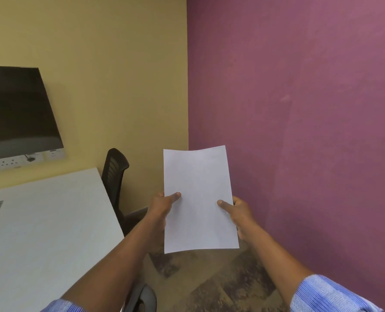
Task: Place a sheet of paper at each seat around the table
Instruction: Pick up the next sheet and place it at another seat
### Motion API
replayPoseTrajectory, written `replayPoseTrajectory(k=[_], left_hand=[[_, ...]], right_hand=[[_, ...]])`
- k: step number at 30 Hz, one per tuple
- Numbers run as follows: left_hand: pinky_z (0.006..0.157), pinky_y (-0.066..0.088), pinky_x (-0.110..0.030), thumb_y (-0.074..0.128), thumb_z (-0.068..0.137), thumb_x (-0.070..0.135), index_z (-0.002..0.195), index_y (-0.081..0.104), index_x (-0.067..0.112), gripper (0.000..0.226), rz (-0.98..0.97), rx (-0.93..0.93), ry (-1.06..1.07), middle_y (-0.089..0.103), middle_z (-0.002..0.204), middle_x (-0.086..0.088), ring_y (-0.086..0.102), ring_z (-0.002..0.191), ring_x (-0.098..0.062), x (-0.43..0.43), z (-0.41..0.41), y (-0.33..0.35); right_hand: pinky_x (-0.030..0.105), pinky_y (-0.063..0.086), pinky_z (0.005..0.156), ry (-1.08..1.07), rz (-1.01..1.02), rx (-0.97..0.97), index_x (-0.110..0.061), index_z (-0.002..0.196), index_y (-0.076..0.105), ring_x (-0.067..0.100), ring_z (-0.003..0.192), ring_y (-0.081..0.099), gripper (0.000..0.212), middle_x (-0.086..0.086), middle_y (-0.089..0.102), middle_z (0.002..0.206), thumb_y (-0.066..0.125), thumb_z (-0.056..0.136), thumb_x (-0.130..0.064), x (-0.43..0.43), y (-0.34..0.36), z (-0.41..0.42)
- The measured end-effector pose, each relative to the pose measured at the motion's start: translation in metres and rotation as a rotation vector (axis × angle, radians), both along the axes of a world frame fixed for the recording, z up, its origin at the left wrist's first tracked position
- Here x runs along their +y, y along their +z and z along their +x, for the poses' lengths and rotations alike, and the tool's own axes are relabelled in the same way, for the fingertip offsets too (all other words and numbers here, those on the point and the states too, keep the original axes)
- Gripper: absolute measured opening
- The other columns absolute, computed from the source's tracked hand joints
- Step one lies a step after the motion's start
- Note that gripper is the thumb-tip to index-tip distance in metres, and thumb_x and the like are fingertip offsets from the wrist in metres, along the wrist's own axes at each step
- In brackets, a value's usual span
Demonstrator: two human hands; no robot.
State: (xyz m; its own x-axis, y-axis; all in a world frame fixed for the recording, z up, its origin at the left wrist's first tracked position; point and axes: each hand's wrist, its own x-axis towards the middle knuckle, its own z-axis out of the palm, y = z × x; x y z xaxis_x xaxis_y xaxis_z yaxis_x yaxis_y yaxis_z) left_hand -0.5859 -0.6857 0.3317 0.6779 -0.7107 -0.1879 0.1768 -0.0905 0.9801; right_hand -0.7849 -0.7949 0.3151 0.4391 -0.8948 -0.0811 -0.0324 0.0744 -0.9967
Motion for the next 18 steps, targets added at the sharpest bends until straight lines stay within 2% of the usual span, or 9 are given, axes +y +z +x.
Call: replayPoseTrajectory(k=[3,5,6,11,15,18], left_hand=[[0.086,0.051,-0.047,0.073,0.091,0.027,0.115,0.061,0.017,0.029,0.001,-0.014,0.053,0.068,0.114,-0.003,0.065,0.097,-0.026,-0.038,0.020,-0.001],[0.095,0.052,-0.054,0.072,0.091,0.028,0.122,0.059,0.015,0.036,0.007,-0.015,0.096,0.067,0.119,-0.005,0.064,0.104,-0.031,-0.062,0.033,0.000],[0.099,0.050,-0.057,0.073,0.091,0.028,0.124,0.059,0.015,0.038,0.006,-0.018,0.119,0.066,0.120,-0.005,0.063,0.106,-0.032,-0.073,0.039,0.001],[0.103,0.048,-0.059,0.073,0.091,0.028,0.125,0.060,0.014,0.039,0.001,-0.050,0.238,0.067,0.123,-0.007,0.063,0.110,-0.035,-0.111,0.077,-0.005],[0.105,0.048,-0.059,0.071,0.092,0.026,0.131,0.060,0.012,0.043,-0.013,-0.052,0.334,0.066,0.125,-0.008,0.062,0.114,-0.036,-0.133,0.115,-0.009],[0.103,0.049,-0.058,0.071,0.092,0.022,0.130,0.063,0.012,0.040,-0.016,-0.052,0.370,0.069,0.124,-0.009,0.064,0.112,-0.037,-0.146,0.150,-0.016]], right_hand=[[0.040,0.061,0.074,0.067,0.002,-0.007,-0.018,0.103,0.069,0.025,0.090,0.074,0.013,0.004,0.076,0.103,0.072,0.092,-0.024,-0.051,-0.002,0.025],[0.045,0.061,0.084,0.116,0.002,0.002,-0.015,0.110,0.068,0.028,0.095,0.073,0.020,0.005,0.075,0.106,0.071,0.093,-0.025,-0.085,-0.002,0.045],[0.044,0.061,0.084,0.140,0.000,0.004,-0.014,0.112,0.068,0.028,0.096,0.072,0.023,0.005,0.075,0.107,0.071,0.093,-0.026,-0.101,-0.001,0.055],[0.027,0.055,0.061,0.237,0.014,0.016,-0.018,0.107,0.069,0.020,0.089,0.072,0.018,-0.001,0.075,0.102,0.071,0.093,-0.028,-0.157,0.000,0.108],[0.024,0.054,0.057,0.317,0.012,0.041,-0.019,0.098,0.070,0.016,0.082,0.073,0.007,0.000,0.076,0.100,0.071,0.093,-0.024,-0.195,-0.005,0.160],[0.022,0.054,0.055,0.355,0.012,0.064,-0.017,0.104,0.070,0.016,0.083,0.073,0.013,-0.002,0.076,0.100,0.071,0.093,-0.023,-0.220,-0.015,0.203]])
